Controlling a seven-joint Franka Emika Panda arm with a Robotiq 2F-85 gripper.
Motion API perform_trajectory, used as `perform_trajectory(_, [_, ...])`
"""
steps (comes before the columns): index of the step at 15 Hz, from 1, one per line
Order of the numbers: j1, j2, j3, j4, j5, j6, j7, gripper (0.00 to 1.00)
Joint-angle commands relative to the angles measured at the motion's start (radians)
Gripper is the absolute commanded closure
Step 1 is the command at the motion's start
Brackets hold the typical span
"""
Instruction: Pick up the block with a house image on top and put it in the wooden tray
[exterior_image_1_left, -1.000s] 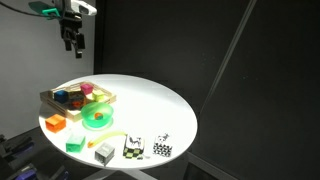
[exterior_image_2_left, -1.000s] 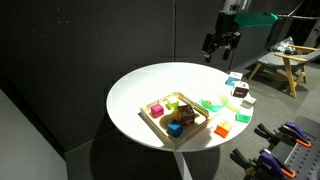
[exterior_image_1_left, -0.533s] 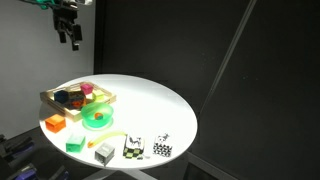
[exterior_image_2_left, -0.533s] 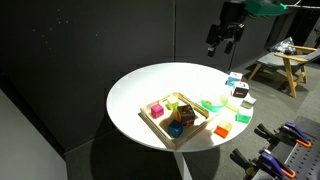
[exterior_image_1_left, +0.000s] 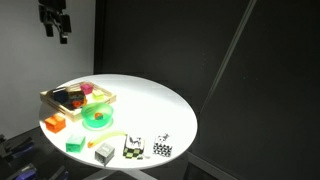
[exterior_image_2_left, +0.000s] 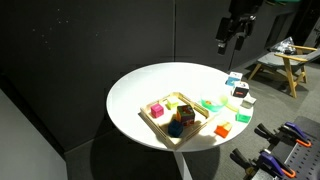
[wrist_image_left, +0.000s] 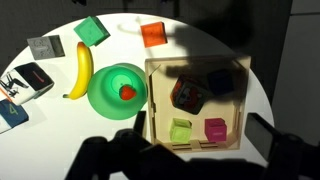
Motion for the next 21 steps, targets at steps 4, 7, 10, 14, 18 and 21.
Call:
perform_trajectory(4, [-0.007, -0.058, 0.026, -0.011, -0.012, -0.076, -0.023, 0.00])
perform_trajectory(7, [-0.004, -0.070, 0.031, -0.019, -0.022, -0.070, -0.053, 0.00])
perform_trajectory(10, [-0.002, -0.081, 0.032, -0.025, -0.027, -0.063, -0.081, 0.00])
perform_trajectory(14, [-0.001, -0.085, 0.032, -0.028, -0.032, -0.062, -0.103, 0.00])
perform_trajectory(18, [-0.004, -0.061, 0.035, -0.013, -0.018, -0.063, -0.084, 0.00])
perform_trajectory(21, [-0.004, -0.061, 0.035, -0.015, -0.018, -0.063, -0.085, 0.00])
